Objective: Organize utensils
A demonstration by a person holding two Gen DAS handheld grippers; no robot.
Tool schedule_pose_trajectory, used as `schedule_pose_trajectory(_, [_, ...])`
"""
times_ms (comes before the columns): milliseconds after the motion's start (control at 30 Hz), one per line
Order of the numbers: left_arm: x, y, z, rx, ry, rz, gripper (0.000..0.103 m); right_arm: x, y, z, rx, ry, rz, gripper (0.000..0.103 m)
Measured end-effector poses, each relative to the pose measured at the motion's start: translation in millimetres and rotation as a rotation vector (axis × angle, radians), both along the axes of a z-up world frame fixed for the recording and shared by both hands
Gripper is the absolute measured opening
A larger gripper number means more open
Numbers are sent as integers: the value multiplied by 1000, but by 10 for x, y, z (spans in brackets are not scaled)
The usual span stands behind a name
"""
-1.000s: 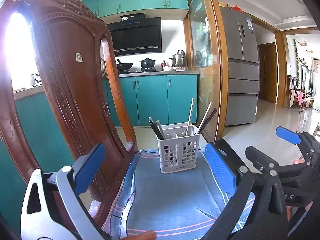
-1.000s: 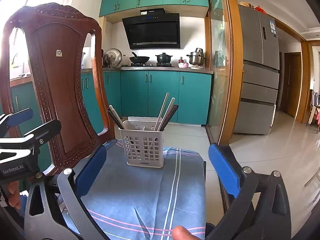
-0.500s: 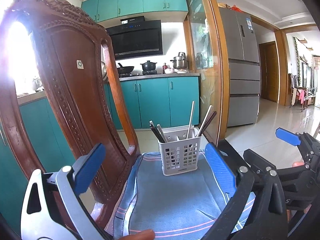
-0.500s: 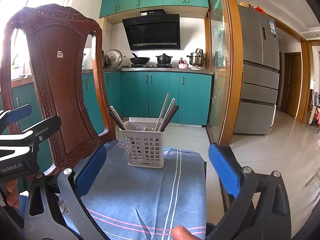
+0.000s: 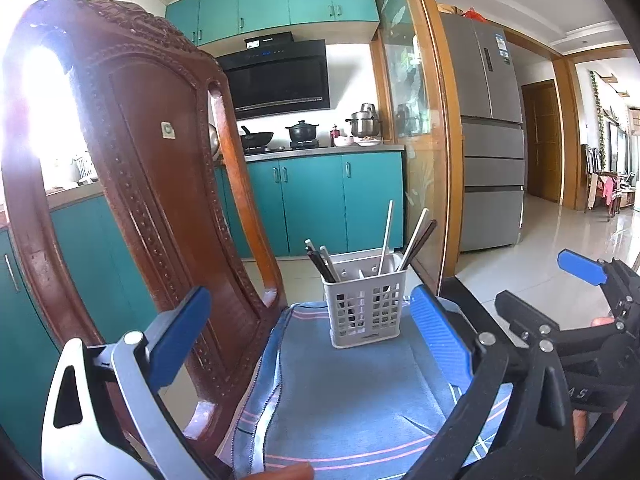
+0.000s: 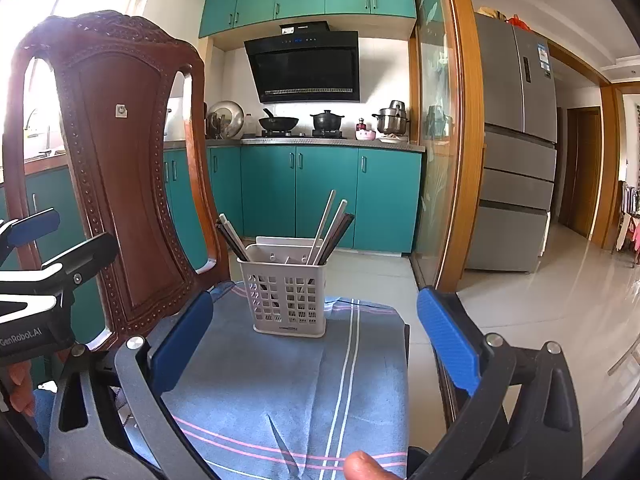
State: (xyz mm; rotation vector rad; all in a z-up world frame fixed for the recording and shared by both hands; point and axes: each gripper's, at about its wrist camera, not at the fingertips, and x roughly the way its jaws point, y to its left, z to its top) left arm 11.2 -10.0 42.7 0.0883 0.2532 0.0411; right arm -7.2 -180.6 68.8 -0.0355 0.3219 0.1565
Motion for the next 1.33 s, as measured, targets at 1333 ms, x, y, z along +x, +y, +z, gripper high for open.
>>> schedule_pose_trajectory(1333, [537,130,-549,-103,214,-28,99,242,-63,-199,13,101,-74,100])
